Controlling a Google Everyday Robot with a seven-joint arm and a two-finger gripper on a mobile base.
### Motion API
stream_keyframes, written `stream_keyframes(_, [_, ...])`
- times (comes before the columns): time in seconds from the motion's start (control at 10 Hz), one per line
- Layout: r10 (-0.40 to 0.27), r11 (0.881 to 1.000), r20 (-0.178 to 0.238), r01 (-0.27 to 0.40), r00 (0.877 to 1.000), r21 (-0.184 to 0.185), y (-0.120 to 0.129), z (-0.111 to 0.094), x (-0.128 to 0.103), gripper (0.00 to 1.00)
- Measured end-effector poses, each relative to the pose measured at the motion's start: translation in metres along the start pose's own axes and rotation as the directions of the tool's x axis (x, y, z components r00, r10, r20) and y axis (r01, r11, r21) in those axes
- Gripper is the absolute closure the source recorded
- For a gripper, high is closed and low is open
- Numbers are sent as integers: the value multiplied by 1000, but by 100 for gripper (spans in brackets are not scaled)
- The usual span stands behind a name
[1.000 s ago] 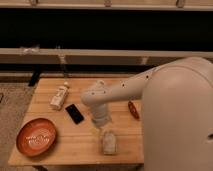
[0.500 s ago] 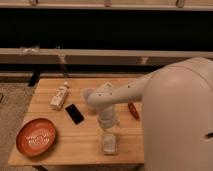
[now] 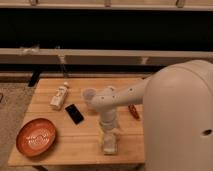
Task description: Wipe the white sponge on the table
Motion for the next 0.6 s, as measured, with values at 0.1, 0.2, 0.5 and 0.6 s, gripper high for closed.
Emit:
stream_keyframes(0.1, [2, 1000, -1, -2, 1000, -2, 1, 2, 0, 20])
stream_keyframes(0.2, [3, 1000, -1, -3, 1000, -2, 3, 6, 1, 20])
stream_keyframes(0.5, [-11, 1000, -12, 11, 1000, -3, 13, 16, -1, 20])
stream_keyframes(0.6, [-14, 1000, -18, 13, 1000, -3, 14, 20, -1, 21])
